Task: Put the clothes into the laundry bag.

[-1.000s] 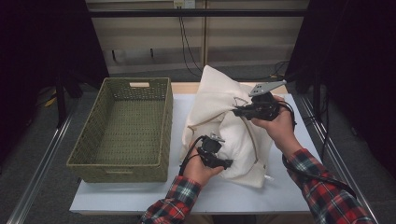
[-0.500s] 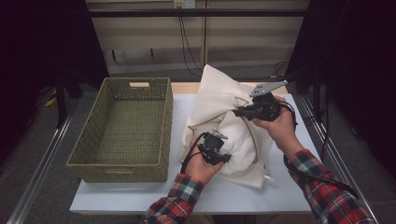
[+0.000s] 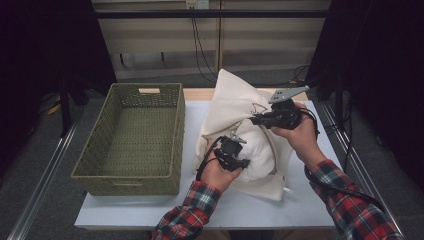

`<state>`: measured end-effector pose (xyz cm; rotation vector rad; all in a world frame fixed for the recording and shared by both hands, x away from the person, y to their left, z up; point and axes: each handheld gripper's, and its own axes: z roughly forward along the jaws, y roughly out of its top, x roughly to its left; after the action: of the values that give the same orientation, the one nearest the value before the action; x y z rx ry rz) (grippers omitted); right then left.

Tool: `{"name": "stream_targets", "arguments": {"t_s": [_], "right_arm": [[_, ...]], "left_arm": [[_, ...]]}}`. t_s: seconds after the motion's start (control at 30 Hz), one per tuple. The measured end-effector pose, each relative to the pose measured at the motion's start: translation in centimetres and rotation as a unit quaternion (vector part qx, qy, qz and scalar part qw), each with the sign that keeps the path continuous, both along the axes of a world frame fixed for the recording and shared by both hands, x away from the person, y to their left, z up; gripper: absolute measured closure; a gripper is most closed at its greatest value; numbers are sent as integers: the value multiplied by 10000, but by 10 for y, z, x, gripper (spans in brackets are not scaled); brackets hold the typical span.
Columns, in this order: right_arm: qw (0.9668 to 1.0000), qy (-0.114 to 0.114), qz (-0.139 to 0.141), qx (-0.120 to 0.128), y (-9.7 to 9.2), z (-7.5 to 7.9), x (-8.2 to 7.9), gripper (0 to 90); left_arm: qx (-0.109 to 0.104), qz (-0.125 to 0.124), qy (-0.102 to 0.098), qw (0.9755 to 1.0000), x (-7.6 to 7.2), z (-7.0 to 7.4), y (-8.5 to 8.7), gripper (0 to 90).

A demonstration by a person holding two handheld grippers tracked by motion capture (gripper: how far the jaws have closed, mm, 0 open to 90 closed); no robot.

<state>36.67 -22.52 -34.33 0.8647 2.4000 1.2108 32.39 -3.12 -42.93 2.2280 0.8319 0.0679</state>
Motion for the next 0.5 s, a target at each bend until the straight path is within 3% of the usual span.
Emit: {"name": "stream_targets", "arguments": {"t_s": [0.5], "right_arm": [[10000,-15,13,90,-6,5,2,871]], "left_arm": [[-136,18,-174,9998,8,6,-14,761]]}}
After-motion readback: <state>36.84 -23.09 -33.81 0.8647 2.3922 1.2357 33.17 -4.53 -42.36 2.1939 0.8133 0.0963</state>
